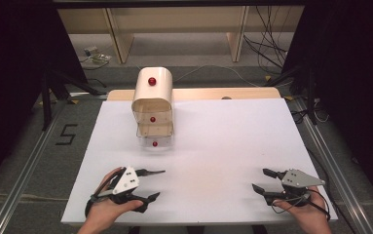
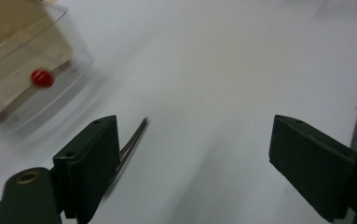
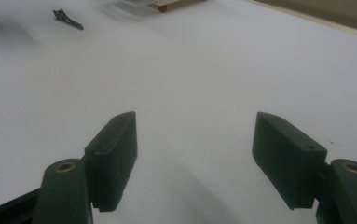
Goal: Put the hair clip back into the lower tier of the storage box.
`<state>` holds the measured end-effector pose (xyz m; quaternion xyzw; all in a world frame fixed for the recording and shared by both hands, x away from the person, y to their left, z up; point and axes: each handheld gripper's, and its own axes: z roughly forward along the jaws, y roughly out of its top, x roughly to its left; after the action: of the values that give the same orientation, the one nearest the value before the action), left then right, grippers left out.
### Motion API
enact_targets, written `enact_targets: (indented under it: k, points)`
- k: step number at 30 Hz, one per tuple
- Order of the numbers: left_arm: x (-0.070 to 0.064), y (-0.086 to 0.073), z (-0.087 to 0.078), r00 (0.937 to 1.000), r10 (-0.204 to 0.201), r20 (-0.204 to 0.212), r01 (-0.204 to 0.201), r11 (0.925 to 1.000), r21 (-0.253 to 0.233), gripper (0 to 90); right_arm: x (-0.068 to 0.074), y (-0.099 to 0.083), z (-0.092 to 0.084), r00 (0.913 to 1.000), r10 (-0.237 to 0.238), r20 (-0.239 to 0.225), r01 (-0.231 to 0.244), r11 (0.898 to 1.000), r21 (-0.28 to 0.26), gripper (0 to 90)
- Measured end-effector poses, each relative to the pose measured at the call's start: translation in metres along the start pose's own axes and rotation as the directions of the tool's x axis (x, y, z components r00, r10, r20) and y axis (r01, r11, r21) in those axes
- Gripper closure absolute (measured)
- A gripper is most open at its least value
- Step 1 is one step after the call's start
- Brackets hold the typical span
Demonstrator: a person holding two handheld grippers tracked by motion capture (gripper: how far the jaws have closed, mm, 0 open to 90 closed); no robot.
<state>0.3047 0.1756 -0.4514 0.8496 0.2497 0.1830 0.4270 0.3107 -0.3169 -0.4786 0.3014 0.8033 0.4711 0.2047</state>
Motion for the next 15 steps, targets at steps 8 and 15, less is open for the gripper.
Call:
enact_targets:
  k: [8, 15]
  points:
    - [0.011, -0.009, 0.000, 0.9999, -0.008, -0.015, 0.008, 0.9996, 0.025, 16.5, 0.003, 0.000, 0.000, 1.0000, -0.008, 0.002, 0.008, 1.000, 0.005, 31.6]
    - [0.024, -0.011, 0.007, 0.9988, -0.037, -0.034, 0.038, 0.9978, 0.054, 16.6, 0.004, 0.000, -0.001, 1.0000, 0.003, 0.002, -0.003, 1.000, 0.004, 31.5]
